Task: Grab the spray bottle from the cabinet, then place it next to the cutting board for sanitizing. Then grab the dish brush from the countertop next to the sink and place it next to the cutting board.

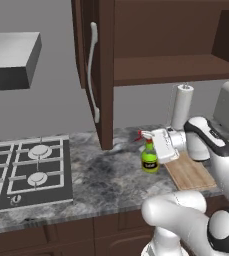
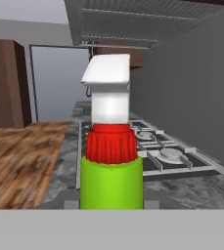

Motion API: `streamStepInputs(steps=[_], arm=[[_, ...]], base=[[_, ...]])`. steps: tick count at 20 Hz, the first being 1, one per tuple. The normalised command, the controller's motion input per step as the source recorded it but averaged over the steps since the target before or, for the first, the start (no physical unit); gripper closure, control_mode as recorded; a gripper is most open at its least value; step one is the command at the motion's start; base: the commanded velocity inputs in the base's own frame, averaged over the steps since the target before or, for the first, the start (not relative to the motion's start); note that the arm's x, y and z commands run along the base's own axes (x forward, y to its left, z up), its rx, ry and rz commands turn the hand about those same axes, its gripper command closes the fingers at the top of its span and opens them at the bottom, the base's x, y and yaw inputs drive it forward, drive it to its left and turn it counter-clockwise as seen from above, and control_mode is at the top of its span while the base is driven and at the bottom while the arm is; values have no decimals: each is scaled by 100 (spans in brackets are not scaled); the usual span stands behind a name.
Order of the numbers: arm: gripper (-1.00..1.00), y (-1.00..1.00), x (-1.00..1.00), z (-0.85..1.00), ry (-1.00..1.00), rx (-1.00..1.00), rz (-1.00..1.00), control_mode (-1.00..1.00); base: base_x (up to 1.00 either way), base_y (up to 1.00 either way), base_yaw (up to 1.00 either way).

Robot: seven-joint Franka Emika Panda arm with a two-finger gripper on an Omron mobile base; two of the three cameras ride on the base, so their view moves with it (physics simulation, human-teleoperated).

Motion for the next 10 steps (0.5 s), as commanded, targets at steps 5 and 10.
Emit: streamStepInputs(steps=[5, 10], arm=[[100, -10, 36, -36, 0, 0, 7, -100], [100, -13, 34, -34, -1, 0, 7, -100]], base=[[0, 0, 0], [0, 0, 0]])
